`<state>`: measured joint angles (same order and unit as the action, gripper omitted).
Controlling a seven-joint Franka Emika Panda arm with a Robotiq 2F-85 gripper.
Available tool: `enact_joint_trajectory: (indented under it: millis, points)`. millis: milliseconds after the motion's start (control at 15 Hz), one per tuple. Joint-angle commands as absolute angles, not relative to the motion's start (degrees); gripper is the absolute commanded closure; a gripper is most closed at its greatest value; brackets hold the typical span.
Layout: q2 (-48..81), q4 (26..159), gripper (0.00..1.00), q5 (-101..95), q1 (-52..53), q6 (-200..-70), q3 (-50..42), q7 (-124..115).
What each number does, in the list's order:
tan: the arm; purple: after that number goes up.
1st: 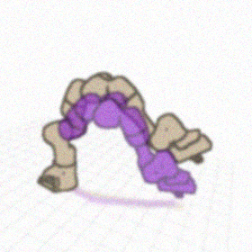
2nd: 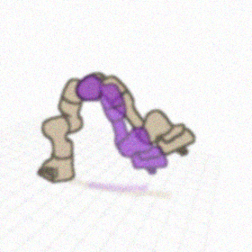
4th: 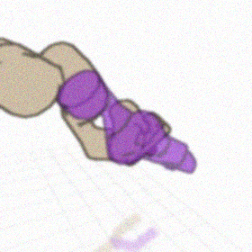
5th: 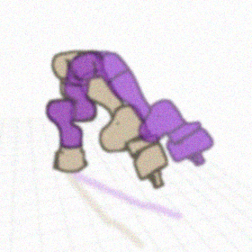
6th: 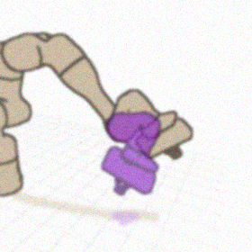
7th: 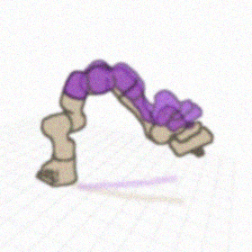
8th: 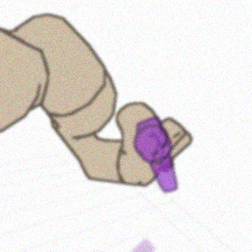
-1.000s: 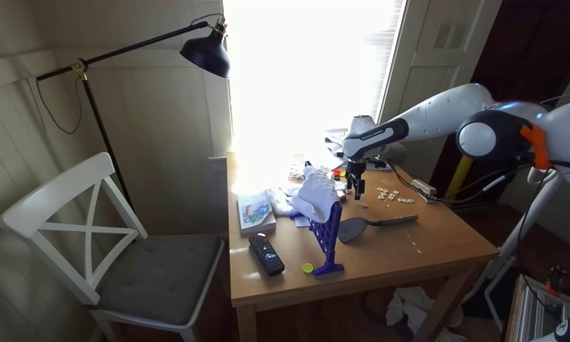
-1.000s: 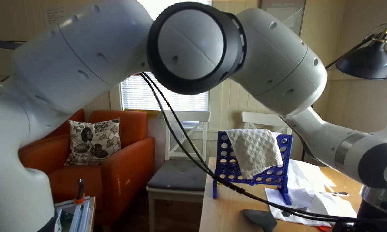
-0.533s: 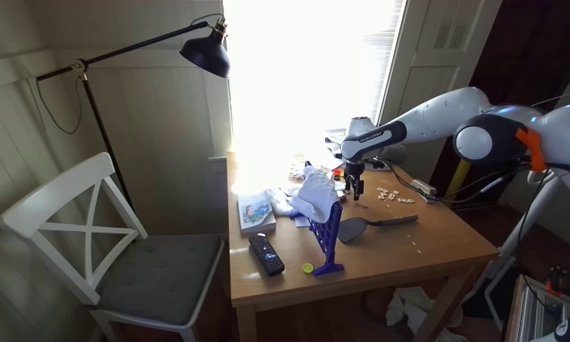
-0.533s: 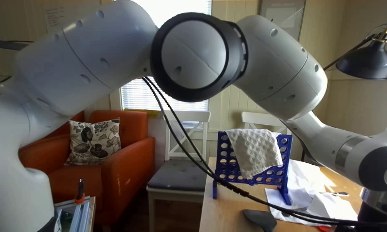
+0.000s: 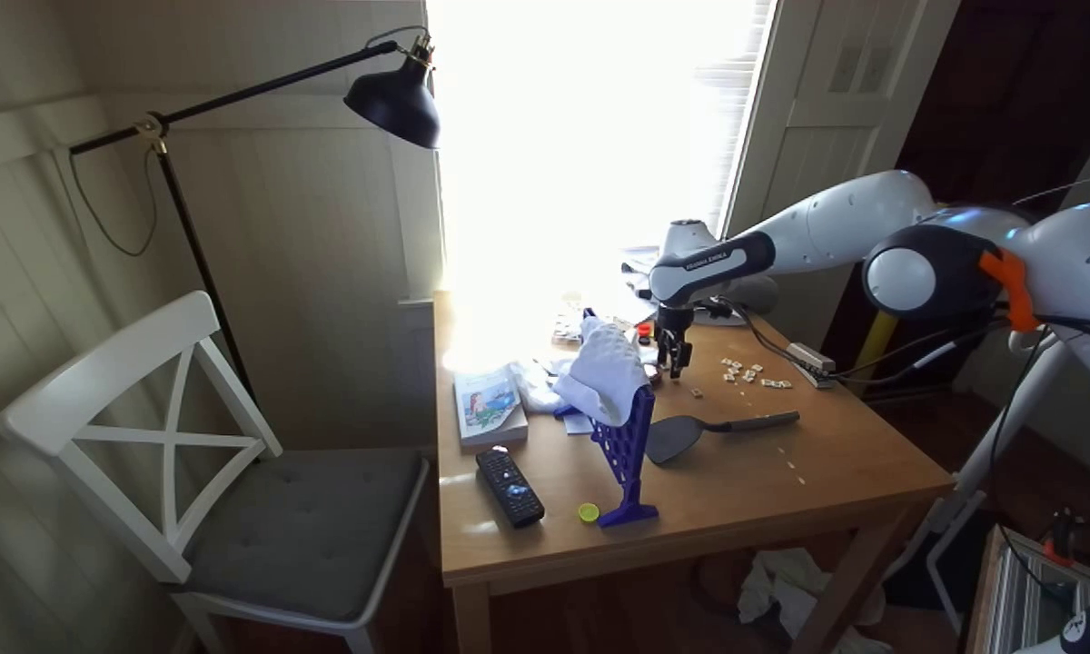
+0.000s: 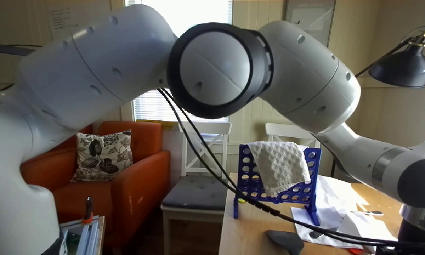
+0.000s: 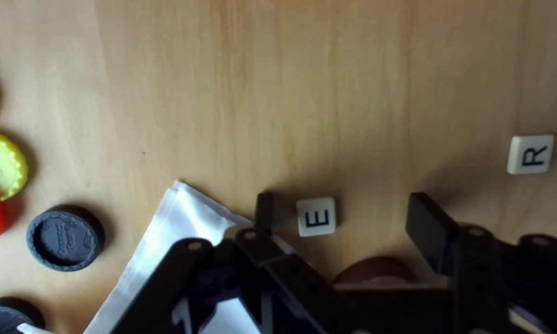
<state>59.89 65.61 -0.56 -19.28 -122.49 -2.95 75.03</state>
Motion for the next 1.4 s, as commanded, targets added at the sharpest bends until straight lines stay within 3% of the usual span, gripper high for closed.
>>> enact_joint_trajectory:
  millis: [0,400,733,1333]
  points:
    - [62.2,61.8,0.56,-2.2,-19.5,-121.1,-2.6,75.8]
    - [62.2,61.4,0.98,-2.6,-19.4,-120.8,-2.9,75.8]
    - [59.1,65.1,0.95,-2.8,-19.8,-121.0,-2.5,77.4]
    - [45.9,85.2,0.95,1.4,-22.5,-127.8,0.6,85.0]
